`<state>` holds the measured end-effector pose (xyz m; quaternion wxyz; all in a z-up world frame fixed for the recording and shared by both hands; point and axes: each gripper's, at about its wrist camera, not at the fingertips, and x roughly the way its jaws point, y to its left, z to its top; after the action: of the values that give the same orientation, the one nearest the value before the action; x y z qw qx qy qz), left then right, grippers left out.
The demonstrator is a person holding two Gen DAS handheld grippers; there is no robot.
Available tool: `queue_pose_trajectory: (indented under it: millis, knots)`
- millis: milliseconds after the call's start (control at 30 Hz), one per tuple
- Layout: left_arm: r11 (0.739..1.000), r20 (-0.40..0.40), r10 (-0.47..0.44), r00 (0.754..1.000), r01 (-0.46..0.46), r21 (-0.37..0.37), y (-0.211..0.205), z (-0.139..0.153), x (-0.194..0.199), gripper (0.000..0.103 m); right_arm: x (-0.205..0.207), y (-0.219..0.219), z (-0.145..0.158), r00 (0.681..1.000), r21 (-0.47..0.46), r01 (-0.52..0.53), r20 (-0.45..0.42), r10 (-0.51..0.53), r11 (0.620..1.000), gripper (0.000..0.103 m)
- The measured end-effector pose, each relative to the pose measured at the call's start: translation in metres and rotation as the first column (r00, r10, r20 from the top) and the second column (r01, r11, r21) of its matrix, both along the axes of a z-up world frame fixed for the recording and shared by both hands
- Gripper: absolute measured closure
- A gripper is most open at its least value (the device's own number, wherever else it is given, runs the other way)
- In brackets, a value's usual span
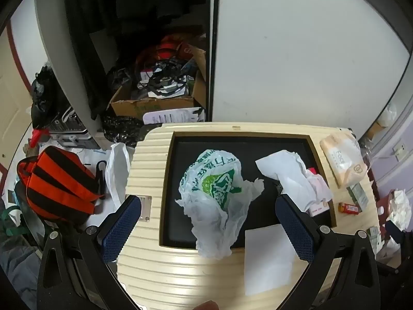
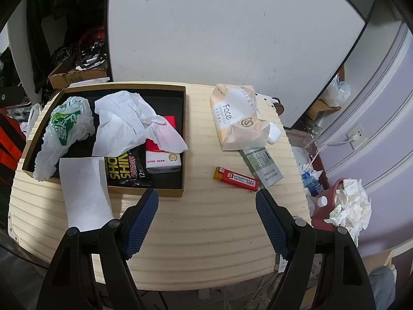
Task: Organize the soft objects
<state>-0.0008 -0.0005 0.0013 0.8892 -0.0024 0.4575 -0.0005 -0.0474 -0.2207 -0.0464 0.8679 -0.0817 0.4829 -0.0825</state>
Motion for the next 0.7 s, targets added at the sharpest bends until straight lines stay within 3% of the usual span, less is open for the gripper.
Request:
queue_pose_trajectory:
  millis: [200, 300, 400, 500, 533, 700]
  knots:
    - [0.998, -0.03, 0.021, 0.999, -0.023, -0.062, 0.0, 0.017, -0.007, 0.0, 0.0, -0.001, 0.0, 1.0, 0.0, 0.001, -0.008, -0.001, 1.0, 0.027]
    - [0.983, -0.026, 0.036, 0.999, -0.04, -0.177, 0.009, 0.047, -0.024, 0.0, -0.002, -0.003, -0.003, 1.0, 0.003, 0.005, -0.01, -0.005, 1.0, 0.027]
    - [0.918, -0.009, 0.017, 1.0, -0.019, -0.395, 0.022, 0.09, -0.048, 0.0, 0.0, -0.008, -0.001, 1.0, 0.013, 0.01, -0.016, -0.01, 1.0, 0.027]
    - [0.807, -0.008, -0.034, 0.999, 0.023, -0.59, 0.03, 0.128, -0.064, 0.0, 0.001, -0.007, -0.005, 1.0, 0.009, 0.012, -0.025, -0.011, 1.0, 0.027]
    - [0.771, 0.004, -0.064, 0.998, 0.052, -0.635, 0.028, 0.14, -0.069, 0.0, 0.001, -0.006, -0.005, 1.0, 0.007, 0.012, -0.026, -0.012, 1.0, 0.027]
    - [0.648, 0.015, -0.201, 0.98, 0.144, -0.748, 0.013, 0.164, -0.081, 0.0, 0.001, -0.006, -0.006, 1.0, -0.014, 0.01, -0.024, -0.01, 1.0, 0.027]
